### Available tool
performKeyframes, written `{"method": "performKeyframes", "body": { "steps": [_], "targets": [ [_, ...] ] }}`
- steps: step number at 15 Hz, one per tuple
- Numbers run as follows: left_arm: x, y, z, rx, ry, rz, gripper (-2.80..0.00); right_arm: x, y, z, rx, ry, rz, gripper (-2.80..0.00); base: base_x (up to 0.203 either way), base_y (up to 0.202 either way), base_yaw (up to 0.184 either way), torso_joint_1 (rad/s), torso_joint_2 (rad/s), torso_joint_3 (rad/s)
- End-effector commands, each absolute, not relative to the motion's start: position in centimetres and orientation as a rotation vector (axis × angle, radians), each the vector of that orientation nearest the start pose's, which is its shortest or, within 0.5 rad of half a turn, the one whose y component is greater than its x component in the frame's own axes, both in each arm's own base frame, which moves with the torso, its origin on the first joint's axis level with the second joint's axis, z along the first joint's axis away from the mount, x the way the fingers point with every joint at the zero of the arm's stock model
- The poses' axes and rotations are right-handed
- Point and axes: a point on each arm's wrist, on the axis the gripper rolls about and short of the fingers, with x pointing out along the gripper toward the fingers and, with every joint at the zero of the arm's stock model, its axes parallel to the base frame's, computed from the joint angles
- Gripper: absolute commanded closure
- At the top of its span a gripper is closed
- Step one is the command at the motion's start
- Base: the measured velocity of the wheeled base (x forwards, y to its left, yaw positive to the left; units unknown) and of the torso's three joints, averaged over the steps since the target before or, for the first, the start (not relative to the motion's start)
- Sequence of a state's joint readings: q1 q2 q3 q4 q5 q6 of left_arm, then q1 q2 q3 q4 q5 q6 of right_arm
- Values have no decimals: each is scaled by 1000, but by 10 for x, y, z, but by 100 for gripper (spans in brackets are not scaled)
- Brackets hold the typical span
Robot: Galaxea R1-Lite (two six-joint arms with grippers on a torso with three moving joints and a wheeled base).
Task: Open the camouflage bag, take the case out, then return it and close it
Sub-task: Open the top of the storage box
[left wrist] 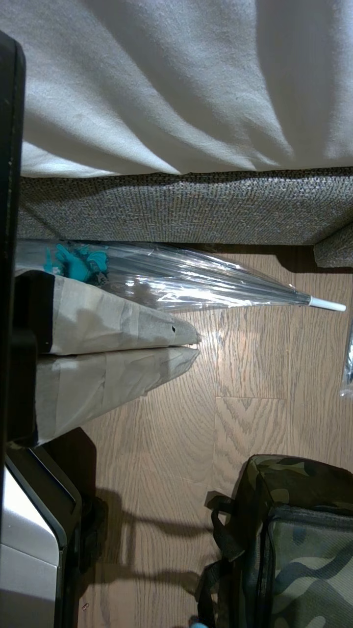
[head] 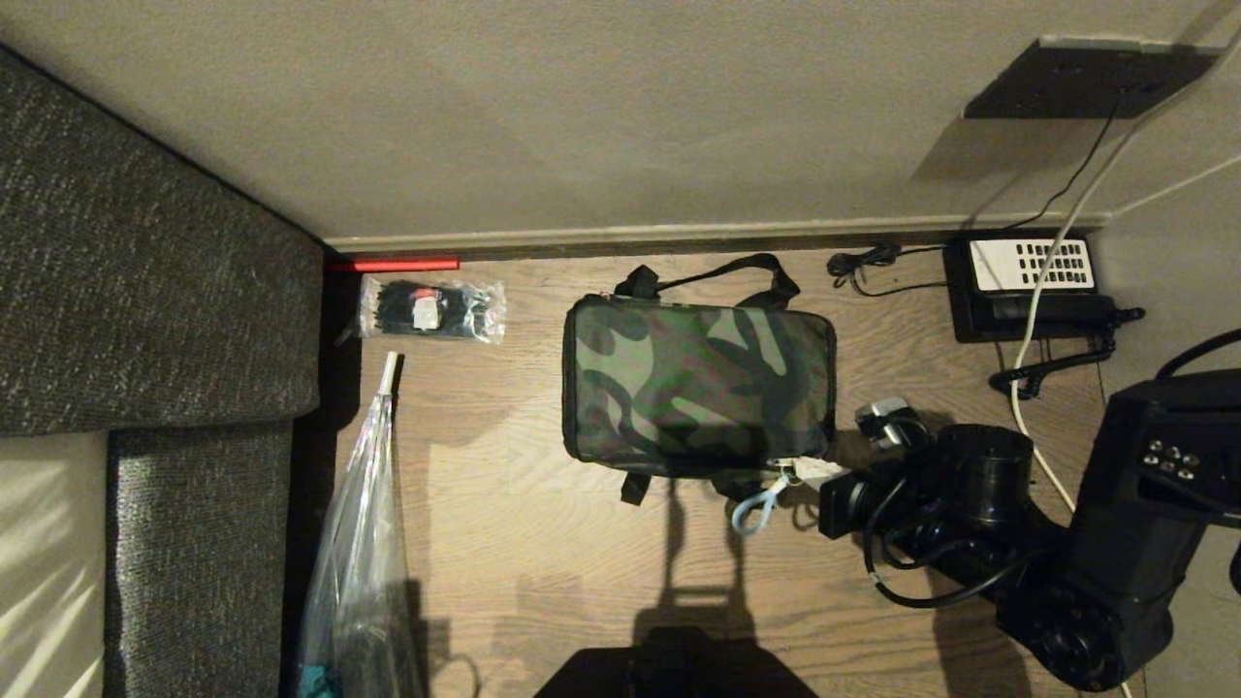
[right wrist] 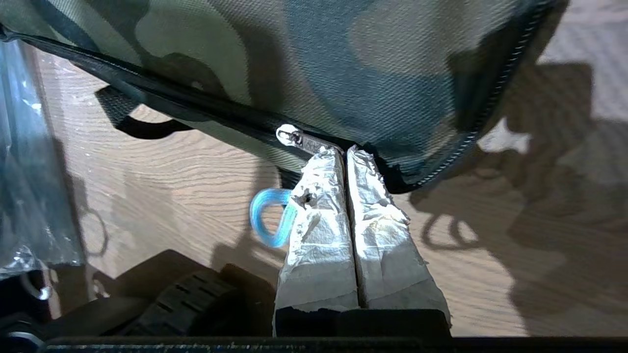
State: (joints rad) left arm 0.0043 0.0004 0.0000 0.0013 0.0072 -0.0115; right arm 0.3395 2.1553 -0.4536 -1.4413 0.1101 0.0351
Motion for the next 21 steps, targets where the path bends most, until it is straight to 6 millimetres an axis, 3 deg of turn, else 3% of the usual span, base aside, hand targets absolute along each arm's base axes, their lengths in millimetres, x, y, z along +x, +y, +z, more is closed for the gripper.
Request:
{"method": "performKeyframes", "body": {
  "steps": [1, 15, 21],
  "targets": [
    [-23, 0, 74, -12, 3, 12, 0, 298, 99, 42, 5, 267, 417, 0, 0, 0, 0, 0, 0, 0],
    [-23, 0, 75, -12, 1, 12, 0, 286, 57, 64, 22, 308, 293, 0, 0, 0, 0, 0, 0, 0],
    [-23, 0, 74, -12, 3, 12, 0, 280, 48, 59, 32, 383, 264, 0, 0, 0, 0, 0, 0, 0]
  ]
}}
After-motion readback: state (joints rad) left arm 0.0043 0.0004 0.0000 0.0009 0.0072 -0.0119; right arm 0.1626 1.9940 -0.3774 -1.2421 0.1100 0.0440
